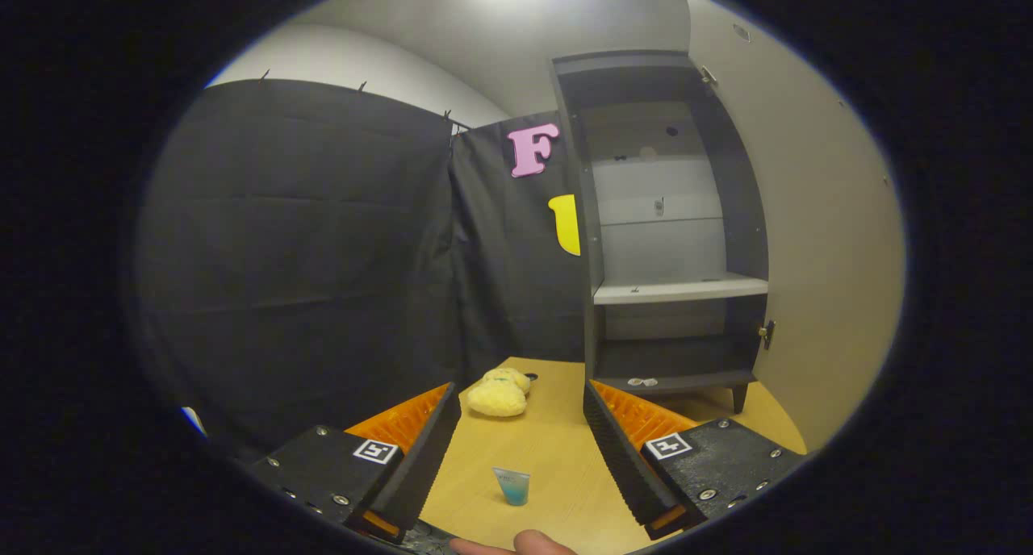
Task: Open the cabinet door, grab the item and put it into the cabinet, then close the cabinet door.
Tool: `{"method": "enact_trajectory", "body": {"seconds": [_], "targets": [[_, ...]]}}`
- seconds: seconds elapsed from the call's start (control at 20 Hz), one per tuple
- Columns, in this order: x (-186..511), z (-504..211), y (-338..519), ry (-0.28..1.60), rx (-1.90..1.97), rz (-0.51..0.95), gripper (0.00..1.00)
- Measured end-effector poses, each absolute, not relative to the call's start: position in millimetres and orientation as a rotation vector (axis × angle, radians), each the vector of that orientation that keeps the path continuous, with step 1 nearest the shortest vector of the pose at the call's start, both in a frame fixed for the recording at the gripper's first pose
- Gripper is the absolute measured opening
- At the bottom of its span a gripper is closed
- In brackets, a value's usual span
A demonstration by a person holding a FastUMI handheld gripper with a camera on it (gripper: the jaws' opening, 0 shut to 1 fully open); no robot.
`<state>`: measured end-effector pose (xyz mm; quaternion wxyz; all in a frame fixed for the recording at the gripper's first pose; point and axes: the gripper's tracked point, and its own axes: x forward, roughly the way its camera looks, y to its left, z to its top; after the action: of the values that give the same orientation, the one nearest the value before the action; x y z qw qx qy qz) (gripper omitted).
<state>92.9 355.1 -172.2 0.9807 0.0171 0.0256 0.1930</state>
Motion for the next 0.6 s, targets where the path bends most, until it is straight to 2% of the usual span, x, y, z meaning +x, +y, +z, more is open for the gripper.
{"method": "enact_trajectory", "body": {"seconds": [0.3, 0.6], "targets": [[152, -289, 379, 0.202, 0.037, 0.205, 0.95], [155, -358, 399, 0.279, -0.015, 0.155, 0.95]]}}
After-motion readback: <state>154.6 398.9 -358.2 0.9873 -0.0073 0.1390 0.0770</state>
